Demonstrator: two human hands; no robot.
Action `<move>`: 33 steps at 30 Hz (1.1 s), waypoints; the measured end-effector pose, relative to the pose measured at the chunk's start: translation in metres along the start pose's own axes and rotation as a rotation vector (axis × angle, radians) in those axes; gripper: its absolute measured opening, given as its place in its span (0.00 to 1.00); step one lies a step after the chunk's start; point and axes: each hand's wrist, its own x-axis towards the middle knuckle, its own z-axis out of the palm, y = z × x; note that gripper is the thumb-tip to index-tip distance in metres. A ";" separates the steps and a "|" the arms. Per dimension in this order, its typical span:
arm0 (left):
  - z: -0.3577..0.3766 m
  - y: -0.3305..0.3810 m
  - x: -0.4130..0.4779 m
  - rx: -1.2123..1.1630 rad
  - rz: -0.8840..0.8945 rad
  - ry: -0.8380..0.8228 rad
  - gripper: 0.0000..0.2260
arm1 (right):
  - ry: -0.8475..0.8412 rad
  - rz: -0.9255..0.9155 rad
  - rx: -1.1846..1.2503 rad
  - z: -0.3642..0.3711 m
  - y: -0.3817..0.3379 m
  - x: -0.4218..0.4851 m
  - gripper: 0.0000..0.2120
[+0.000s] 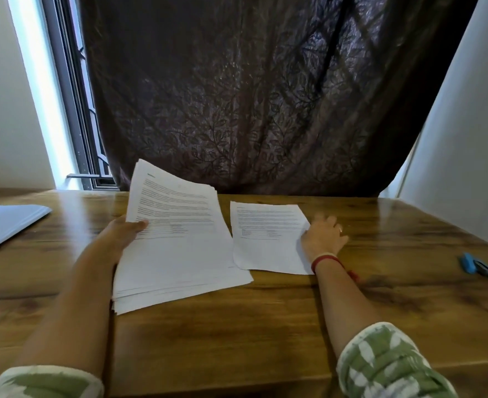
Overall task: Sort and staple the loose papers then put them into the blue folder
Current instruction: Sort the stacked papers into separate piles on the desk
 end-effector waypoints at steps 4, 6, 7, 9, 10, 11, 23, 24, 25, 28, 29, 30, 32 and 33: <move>-0.019 -0.002 0.007 -0.109 -0.018 0.063 0.16 | -0.023 -0.168 0.004 -0.011 -0.029 -0.011 0.23; -0.018 -0.001 0.006 -0.150 0.001 0.096 0.17 | -0.292 -0.225 0.070 -0.006 -0.052 -0.026 0.28; -0.018 -0.001 0.006 -0.173 0.002 0.104 0.17 | -0.438 -0.245 0.089 -0.002 -0.061 -0.035 0.30; -0.024 -0.002 0.005 -0.206 0.001 0.104 0.18 | -0.551 -0.287 0.052 0.010 -0.071 -0.043 0.31; -0.030 -0.003 0.007 -0.230 0.002 0.093 0.18 | -0.536 -0.295 0.031 0.014 -0.070 -0.043 0.31; -0.037 -0.003 0.008 -0.250 0.007 0.088 0.19 | -0.513 -0.298 0.025 0.016 -0.068 -0.041 0.30; -0.019 -0.002 -0.008 -0.332 -0.029 -0.117 0.15 | -0.233 -0.378 0.243 0.000 -0.066 -0.037 0.25; -0.015 -0.004 -0.010 -0.338 -0.025 -0.132 0.18 | -0.216 -0.362 0.472 -0.010 -0.075 -0.043 0.23; -0.012 -0.006 -0.011 -0.337 -0.016 -0.149 0.19 | -0.259 -0.320 0.730 -0.020 -0.084 -0.051 0.22; -0.006 -0.007 -0.016 -0.333 -0.003 -0.208 0.24 | -0.522 -0.182 1.217 -0.032 -0.101 -0.066 0.17; -0.004 -0.009 -0.016 -0.340 0.008 -0.235 0.24 | -0.551 -0.148 1.277 -0.029 -0.102 -0.068 0.16; -0.003 -0.009 -0.015 -0.344 0.019 -0.261 0.22 | -0.554 -0.098 1.321 -0.024 -0.100 -0.068 0.16; 0.002 -0.008 -0.016 -0.329 0.038 -0.290 0.15 | -0.528 0.035 1.391 -0.015 -0.097 -0.064 0.18; 0.004 -0.007 -0.016 -0.322 0.037 -0.300 0.13 | -0.517 0.090 1.416 -0.014 -0.095 -0.062 0.17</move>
